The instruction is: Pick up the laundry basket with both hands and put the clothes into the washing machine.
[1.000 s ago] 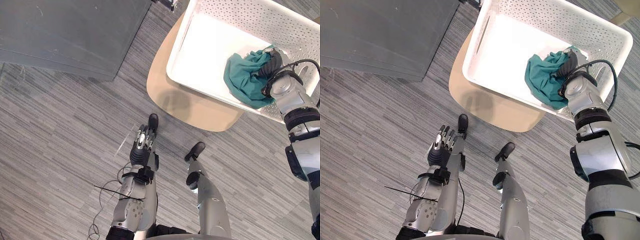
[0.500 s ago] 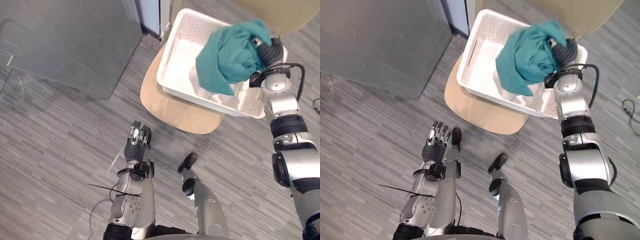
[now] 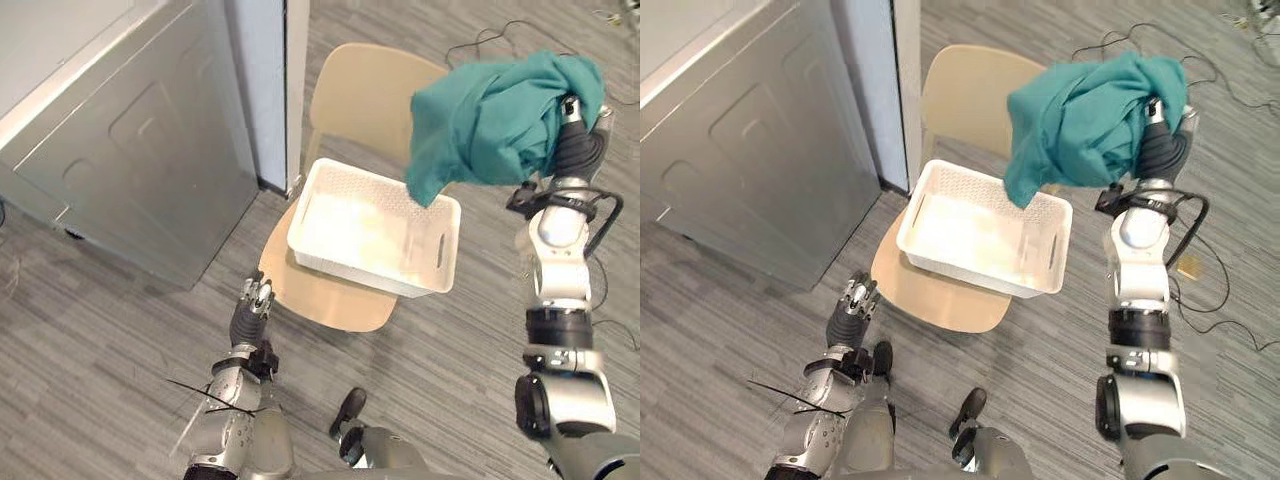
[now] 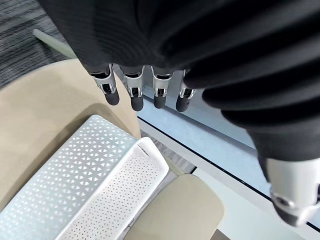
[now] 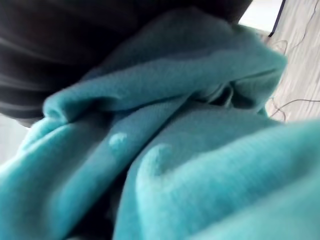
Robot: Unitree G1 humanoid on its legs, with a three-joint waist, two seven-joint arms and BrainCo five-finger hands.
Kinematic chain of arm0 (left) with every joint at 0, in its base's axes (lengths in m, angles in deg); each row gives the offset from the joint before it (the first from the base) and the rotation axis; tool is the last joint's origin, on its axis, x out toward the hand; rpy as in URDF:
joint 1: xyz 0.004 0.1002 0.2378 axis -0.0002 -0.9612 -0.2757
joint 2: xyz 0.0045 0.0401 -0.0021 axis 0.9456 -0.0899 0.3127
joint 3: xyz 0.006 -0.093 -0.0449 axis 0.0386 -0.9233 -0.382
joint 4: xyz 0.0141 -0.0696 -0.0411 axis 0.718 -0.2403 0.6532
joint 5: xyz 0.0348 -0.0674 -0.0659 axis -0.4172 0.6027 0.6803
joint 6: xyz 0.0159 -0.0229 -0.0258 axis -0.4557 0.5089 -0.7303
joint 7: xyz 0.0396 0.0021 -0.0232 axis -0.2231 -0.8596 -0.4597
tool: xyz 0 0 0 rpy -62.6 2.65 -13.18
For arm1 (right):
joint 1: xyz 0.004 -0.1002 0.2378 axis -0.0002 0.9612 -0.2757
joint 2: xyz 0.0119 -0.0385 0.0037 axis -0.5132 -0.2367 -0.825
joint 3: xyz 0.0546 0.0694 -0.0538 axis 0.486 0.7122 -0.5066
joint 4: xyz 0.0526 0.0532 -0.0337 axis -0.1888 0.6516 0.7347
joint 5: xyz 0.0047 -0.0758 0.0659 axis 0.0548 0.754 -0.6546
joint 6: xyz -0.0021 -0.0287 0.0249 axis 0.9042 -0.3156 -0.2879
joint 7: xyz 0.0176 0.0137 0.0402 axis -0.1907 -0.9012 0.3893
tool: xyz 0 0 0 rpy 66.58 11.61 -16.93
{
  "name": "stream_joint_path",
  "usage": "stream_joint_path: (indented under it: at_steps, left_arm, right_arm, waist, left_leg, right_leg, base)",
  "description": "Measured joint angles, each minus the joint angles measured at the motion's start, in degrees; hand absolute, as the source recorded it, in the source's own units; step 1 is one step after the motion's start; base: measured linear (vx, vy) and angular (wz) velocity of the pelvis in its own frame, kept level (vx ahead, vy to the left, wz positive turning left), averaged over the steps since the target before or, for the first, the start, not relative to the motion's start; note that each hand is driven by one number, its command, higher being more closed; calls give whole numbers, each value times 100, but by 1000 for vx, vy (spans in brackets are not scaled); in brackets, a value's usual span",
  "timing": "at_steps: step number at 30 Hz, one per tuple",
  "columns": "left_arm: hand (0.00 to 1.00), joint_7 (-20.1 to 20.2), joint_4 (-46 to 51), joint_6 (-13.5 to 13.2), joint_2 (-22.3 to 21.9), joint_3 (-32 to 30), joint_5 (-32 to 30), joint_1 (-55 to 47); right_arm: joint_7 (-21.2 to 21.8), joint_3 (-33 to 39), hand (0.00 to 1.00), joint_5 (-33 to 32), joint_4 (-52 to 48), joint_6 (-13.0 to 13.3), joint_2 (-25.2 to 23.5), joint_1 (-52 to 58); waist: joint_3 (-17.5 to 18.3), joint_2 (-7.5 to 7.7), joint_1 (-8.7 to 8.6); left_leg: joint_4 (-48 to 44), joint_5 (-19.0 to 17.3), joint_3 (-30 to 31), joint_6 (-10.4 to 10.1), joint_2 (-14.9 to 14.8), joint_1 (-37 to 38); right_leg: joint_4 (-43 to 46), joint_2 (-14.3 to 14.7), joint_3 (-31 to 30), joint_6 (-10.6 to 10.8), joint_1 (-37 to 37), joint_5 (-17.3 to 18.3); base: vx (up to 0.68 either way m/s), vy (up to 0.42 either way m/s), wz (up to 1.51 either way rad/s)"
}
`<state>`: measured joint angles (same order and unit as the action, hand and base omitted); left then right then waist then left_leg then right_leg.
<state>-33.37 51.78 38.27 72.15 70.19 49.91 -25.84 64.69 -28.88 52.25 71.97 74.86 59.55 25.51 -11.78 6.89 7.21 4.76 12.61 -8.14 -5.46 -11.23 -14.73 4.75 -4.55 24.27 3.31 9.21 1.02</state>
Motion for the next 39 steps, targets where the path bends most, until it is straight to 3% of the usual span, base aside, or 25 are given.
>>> stream_joint_path:
  at_steps: [4,5,9,16,20,27,39]
  left_arm:
    - [0,-83,440,-9,164,-75,-412,566]
    - [0,-105,649,-39,314,-79,-496,881]
    - [0,-102,761,-268,764,76,-484,2007]
    - [0,83,207,-351,1574,913,584,3652]
    - [0,180,-98,-343,1859,1338,704,4281]
    - [0,287,-540,-298,2168,1750,760,5013]
    - [0,132,-922,-242,2168,1929,1208,5729]
  right_arm:
    - [319,-292,100,12,-523,104,-68,385]
    - [433,-479,100,13,-633,168,-119,436]
    - [940,-1026,100,-60,-774,284,-163,465]
    - [1479,-1940,100,-587,-789,357,67,148]
    - [1634,-2286,100,-878,-984,445,274,-308]
    - [1717,-2622,100,-1207,-1131,474,324,-668]
    - [1744,-3099,100,-1563,-1664,498,337,-679]
  waist:
    - [127,-17,-90]
    - [128,-18,-179]
    - [129,-21,-258]
    - [70,-110,-383]
    - [-115,-236,-515]
    - [-444,-248,-631]
    - [-729,-392,-709]
  left_leg:
    - [46,-2,-130,0,21,84]
    - [46,-2,-141,0,19,93]
    - [46,-2,-222,0,24,83]
    - [18,55,-372,73,83,-333]
    - [-6,69,-449,95,127,-486]
    - [-74,66,-565,98,114,-680]
    - [-68,65,-579,97,106,-777]
  right_leg:
    - [-7,-24,-125,9,7,-10]
    - [-8,-23,-139,9,8,-18]
    - [-104,-16,-232,19,35,-122]
    - [-89,-44,-425,19,566,-313]
    - [-70,-89,-549,44,779,-391]
    - [-92,-82,-771,11,1072,-521]
    - [-97,-66,-863,-2,1222,-545]
  base:
    - [22,23,-15]
    - [2,9,-6]
    - [-9,20,-12]
    - [-14,13,-13]
    - [-27,29,-9]
    - [-21,7,-16]
    - [9,1,-4]
